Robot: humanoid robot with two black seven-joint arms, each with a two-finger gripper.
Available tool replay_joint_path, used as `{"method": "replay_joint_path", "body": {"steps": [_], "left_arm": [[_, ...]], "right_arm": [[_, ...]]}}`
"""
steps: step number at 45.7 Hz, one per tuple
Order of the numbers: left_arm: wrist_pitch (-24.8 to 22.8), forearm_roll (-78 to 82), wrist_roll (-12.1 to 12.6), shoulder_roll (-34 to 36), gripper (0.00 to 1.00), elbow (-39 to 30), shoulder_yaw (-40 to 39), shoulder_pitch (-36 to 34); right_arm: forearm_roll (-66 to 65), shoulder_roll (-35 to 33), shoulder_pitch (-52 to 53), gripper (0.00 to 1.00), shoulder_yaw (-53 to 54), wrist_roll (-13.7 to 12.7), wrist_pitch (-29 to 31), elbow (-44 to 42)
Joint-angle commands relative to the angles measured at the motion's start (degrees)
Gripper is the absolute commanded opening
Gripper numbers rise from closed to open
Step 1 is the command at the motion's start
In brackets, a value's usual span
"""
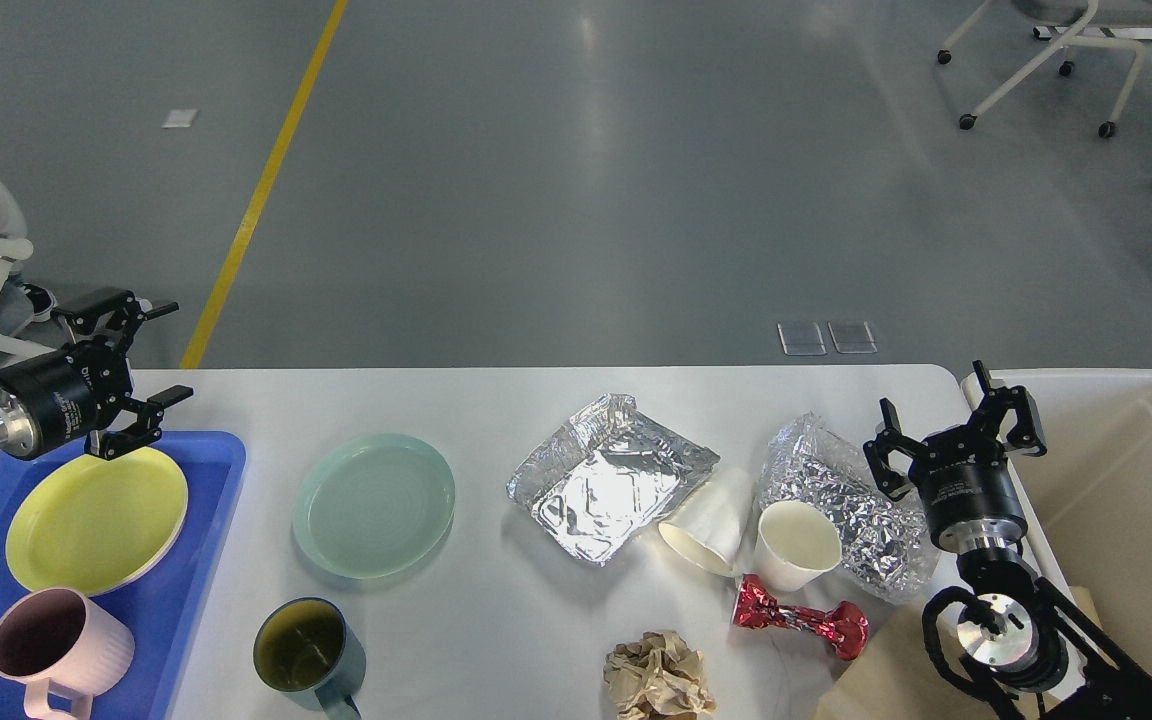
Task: Tidy desktop
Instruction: 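Raise the left gripper up and away from the blue tray, then move the left gripper down toward the dark green mug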
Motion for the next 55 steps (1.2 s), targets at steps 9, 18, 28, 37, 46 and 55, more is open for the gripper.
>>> {"method": "replay_joint_path", "body": {"steps": [9, 18, 28, 37, 46, 55], "left_arm": [[0.0, -0.2, -0.1, -0.2, 0.97, -0.2, 31.8, -24.1], [-0.2, 0.5, 1.1, -3.8, 0.97, -5.5, 57.8, -43.1], [-0.3, 0.5, 1.0, -12.1, 0.97, -22.3, 79.1, -66.0], [-3.1, -0.2, 0.4, -26.4, 0.97, -29.3, 85.9, -76.0], [-7.9, -0.2, 0.1, -33.3, 0.97, -30.0, 89.0, -81.9], [-10.0, -1.6, 0.2, -37.0, 0.97, -35.8, 91.8, -89.9]], "right_arm": [[0.0, 0.0, 0.0, 1.0, 0.0, 0.0, 0.0, 0.1], [0.0, 0.0, 0.0, 1.0, 0.0, 0.0, 0.0, 0.1], [0.0, 0.0, 0.0, 1.0, 0.0, 0.0, 0.0, 0.1], [0.0, 0.0, 0.0, 1.0, 0.0, 0.0, 0.0, 0.0], [0.0, 0.0, 0.0, 1.0, 0.0, 0.0, 0.0, 0.0], [0.0, 0.0, 0.0, 1.0, 0.0, 0.0, 0.0, 0.0]]}}
